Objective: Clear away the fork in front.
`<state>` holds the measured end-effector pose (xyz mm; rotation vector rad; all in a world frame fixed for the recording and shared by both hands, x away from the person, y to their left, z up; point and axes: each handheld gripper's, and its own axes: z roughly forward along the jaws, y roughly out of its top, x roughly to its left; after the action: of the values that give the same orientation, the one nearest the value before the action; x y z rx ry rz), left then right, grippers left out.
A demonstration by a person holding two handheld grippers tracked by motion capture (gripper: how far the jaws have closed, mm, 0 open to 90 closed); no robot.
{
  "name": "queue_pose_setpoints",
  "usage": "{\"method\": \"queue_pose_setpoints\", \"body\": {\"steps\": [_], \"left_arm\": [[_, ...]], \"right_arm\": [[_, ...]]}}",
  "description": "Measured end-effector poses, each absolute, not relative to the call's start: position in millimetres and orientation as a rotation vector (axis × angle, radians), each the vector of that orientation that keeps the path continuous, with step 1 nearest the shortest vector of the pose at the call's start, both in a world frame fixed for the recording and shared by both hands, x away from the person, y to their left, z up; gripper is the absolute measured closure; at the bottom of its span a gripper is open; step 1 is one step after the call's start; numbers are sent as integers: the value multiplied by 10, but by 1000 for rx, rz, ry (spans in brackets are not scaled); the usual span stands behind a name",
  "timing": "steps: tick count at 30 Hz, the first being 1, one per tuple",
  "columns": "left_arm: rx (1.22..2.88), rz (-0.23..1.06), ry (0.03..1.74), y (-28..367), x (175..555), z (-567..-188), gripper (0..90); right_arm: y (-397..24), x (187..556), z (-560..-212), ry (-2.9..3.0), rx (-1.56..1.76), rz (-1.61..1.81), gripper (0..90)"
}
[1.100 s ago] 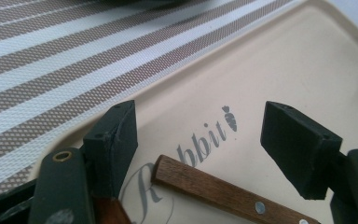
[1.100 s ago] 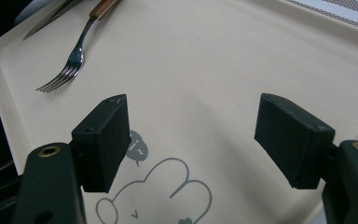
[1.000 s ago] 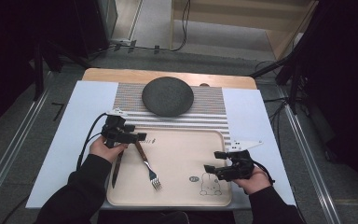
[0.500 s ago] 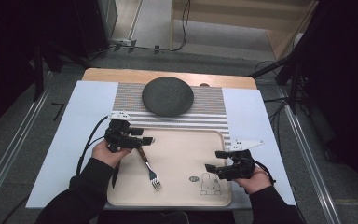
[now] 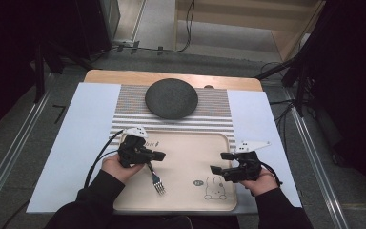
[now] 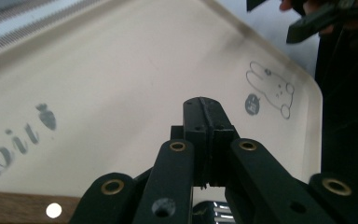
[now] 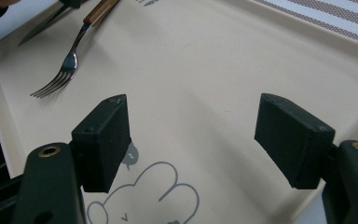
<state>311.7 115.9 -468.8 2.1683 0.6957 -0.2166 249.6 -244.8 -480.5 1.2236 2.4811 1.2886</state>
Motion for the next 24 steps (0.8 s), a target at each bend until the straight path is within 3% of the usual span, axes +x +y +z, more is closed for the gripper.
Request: {"method": "queue_pose_setpoints", "body": {"steps": [10,24], "left_arm": [[2278,-219,761,1211,3091,-4944,900],[2311,-234,807,1414,3167,-4966,900]], "right_arm": [[-2403,2574,-4796,2498,1196,1294,247],[-2356,2613,-4798,2516,1175,1288,248]]}}
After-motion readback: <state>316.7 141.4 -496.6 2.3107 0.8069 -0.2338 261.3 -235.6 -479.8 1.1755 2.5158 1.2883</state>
